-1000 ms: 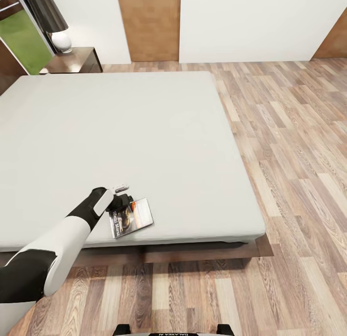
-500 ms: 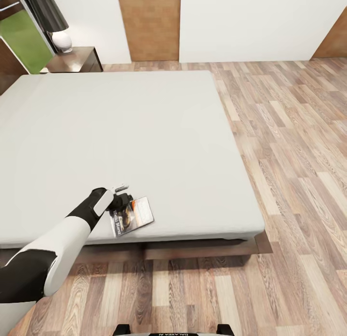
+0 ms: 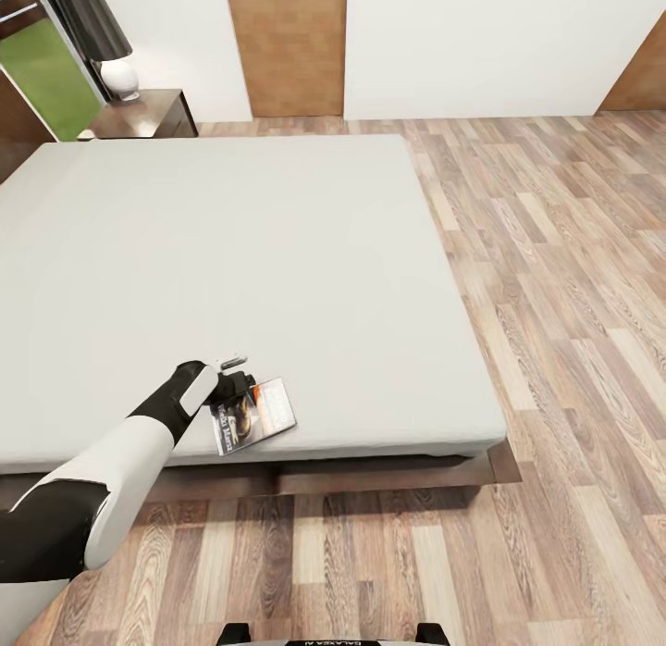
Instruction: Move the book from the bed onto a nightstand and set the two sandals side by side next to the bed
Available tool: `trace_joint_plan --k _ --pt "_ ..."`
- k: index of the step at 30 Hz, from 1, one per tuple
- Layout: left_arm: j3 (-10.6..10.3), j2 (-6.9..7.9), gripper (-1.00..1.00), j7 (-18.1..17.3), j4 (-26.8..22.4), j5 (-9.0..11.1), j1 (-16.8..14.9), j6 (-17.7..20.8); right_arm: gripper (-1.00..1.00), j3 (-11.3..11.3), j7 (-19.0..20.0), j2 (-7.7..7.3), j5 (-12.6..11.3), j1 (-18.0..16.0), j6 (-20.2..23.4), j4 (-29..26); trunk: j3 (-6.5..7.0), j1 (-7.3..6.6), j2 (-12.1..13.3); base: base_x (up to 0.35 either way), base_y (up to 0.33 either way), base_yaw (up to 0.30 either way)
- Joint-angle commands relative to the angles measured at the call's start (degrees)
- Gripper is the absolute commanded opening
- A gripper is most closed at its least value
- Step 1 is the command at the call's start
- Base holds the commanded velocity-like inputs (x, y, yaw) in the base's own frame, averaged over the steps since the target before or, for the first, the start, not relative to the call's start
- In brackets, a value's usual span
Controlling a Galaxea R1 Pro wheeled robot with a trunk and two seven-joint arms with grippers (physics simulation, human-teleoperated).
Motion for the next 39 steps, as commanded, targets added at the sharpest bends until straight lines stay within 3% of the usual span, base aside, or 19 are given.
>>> trace_joint_plan --k 1,39 --pt "-0.3 0.06 1.00 0.6 0.1 1.3 0.0 0.3 1.00 -0.4 -0.2 -0.01 0.6 0.0 0.1 0.0 -0.03 0.01 0.0 -0.006 0.000 0.000" --pt "-0.4 -0.12 1.00 0.6 0.1 1.3 0.0 0.2 1.00 -0.4 -0.2 -0.02 0.6 0.0 0.1 0.1 -0.03 0.01 0.0 -0.019 0.000 0.000"
